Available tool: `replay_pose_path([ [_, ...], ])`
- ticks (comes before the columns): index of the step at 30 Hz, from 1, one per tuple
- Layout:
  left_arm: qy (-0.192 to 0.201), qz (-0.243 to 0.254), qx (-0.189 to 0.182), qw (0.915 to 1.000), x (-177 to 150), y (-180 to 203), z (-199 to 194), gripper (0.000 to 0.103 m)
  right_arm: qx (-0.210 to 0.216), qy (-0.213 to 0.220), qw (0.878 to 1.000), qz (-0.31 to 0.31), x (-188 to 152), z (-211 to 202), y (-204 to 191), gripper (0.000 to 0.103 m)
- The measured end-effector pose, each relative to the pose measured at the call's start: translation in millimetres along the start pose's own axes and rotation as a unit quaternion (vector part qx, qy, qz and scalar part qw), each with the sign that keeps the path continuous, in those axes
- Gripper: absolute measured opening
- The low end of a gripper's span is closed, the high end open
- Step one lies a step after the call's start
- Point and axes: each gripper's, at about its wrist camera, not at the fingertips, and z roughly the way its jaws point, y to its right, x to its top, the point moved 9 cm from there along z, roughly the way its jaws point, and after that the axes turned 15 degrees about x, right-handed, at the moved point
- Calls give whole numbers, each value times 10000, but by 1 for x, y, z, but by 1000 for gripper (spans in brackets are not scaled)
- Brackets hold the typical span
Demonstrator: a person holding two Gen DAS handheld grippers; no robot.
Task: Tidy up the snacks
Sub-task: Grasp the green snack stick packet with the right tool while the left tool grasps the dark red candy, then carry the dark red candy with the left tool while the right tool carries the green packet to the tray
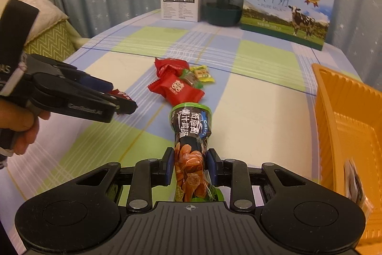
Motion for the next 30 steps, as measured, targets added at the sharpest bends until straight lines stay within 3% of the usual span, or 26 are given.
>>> replay_pose_path([
  [5, 21, -32, 75, 10000, -3, 1, 2, 42, -24, 30, 9999, 106, -2, -2, 2, 30],
  [9, -25, -144, -30, 9999, -3, 1, 2, 34, -43, 61, 9998, 197, -2, -4, 3, 30],
  [15, -129, -279, -135, 9994, -5, 4, -6, 30, -103, 173, 9994, 290, 1, -12, 2, 30],
  [30, -68, -638, -306, 9975, 5, 28, -72, 30, -538, 610, 9945, 653, 9, -71, -2, 30],
])
